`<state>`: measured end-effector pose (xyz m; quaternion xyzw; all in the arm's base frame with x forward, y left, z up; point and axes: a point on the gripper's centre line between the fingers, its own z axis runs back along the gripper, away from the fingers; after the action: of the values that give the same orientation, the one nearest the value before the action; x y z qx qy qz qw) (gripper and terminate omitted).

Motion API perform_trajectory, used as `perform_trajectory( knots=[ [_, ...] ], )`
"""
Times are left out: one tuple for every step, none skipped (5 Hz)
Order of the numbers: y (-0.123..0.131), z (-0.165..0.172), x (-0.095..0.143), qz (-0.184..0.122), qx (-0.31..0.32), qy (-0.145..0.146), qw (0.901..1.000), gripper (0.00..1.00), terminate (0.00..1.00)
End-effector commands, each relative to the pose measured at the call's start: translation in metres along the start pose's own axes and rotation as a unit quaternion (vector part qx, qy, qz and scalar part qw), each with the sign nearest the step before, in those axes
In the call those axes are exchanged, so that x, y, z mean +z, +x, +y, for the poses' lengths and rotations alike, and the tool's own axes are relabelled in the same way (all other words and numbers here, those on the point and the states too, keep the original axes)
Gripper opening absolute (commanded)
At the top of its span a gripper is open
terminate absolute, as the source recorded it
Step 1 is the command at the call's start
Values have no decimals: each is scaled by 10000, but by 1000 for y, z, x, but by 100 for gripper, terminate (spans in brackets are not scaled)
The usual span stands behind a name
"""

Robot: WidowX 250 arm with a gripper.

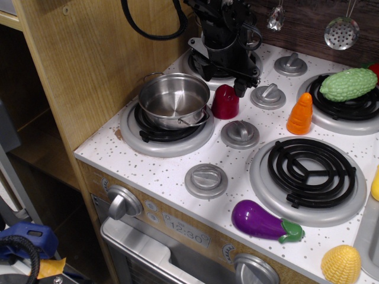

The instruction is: Put sweet potato in pan which is on stove

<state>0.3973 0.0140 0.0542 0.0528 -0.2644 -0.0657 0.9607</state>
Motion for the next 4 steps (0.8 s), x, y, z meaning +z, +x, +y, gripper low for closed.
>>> perform_trajectory(
  knots=[
    [0,0,0,0,0,0,10000,100,0],
    [3,0,-2,-53,-78,-29,10000,100,0],
    [4,0,-9,-76,-68,-133,9999,100,0],
    [4,-1,-16,-93,-22,-242,9997,100,0]
  ],
)
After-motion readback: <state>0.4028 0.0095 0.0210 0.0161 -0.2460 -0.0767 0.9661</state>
